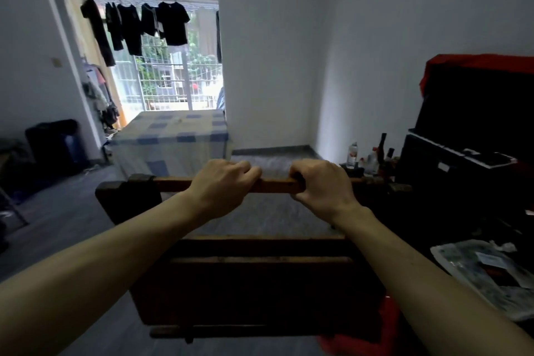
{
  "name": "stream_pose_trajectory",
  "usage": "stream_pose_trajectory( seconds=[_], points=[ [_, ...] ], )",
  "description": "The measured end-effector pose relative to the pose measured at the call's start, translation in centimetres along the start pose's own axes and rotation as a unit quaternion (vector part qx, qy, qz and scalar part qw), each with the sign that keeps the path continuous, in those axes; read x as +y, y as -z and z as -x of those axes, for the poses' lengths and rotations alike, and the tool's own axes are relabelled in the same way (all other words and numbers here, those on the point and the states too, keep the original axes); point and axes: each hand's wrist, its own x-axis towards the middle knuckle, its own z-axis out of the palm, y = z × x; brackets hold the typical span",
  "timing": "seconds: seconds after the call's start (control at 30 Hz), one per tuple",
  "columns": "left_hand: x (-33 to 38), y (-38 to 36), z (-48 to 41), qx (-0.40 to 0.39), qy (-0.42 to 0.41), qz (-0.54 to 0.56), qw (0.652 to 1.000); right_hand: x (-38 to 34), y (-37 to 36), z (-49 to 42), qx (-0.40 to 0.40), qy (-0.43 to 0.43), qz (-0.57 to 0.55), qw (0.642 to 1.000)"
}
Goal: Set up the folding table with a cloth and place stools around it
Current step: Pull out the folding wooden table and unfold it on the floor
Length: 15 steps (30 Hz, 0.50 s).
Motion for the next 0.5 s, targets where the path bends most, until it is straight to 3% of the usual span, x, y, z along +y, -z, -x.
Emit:
stream_pose_trajectory(
  seconds=[0.27,0.5],
  points=[
    [-12.6,-3.6,3.5,-0.028,0.060,-0.038,0.997,-5.3,-8.7,-12.2,-0.003,0.063,-0.076,0.995],
    [-21.7,-10.9,8.7,-0.132,0.142,-0.086,0.977,-9.3,-22.4,-22.6,-0.064,0.144,-0.142,0.977]
  ],
)
